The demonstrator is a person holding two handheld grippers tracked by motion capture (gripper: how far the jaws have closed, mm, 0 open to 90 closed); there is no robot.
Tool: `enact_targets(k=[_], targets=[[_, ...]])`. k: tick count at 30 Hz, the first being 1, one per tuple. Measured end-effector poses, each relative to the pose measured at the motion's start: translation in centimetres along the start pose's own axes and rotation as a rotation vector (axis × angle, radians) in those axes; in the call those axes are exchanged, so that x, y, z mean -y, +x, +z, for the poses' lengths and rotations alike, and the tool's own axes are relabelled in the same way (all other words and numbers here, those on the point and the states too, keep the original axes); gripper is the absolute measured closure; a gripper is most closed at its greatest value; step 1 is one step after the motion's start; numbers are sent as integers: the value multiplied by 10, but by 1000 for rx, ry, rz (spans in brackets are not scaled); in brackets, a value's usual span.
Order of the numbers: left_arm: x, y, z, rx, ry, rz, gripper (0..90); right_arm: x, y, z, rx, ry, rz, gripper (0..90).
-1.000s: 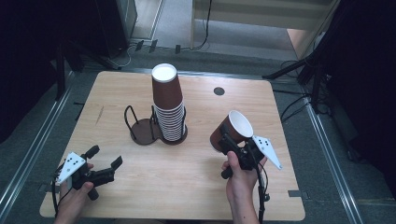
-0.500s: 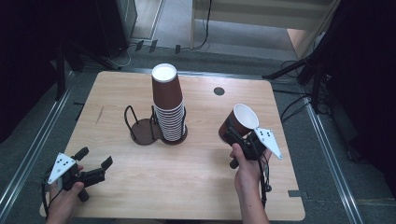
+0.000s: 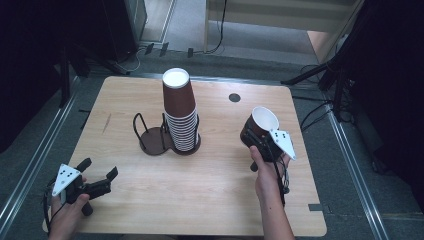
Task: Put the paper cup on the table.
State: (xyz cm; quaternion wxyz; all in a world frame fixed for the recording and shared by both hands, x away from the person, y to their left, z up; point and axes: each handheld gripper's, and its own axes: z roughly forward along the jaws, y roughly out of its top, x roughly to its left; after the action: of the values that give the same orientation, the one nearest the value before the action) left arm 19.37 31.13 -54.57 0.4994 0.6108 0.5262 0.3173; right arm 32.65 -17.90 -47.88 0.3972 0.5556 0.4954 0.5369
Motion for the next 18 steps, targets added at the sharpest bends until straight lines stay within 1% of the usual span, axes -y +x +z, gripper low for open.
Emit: enact_targets(k=[5,8,9,11,12,15,18], targets=[[1,2,0,-9,2,-4,14,8,-6,14,38,6,-40,119],[1,3,0,-12,3,-7,14,13,-10,21,26,13,-42,118],[1,3,0,-12,4,-8,13,16,-11,24,26,12,-57,118],[1,3,0,-12,4,-11,13,21,-11,28,47,5,-86,119],[1,3,0,-14,5,-8,13,23,-11,30,53,8,-89,119],[1,2,0,-15,5,-6,13,30,-12,37,60,5,-134,119],[1,3,0,-16,4,-13,14,34,-14,42,67,7,-141,121]])
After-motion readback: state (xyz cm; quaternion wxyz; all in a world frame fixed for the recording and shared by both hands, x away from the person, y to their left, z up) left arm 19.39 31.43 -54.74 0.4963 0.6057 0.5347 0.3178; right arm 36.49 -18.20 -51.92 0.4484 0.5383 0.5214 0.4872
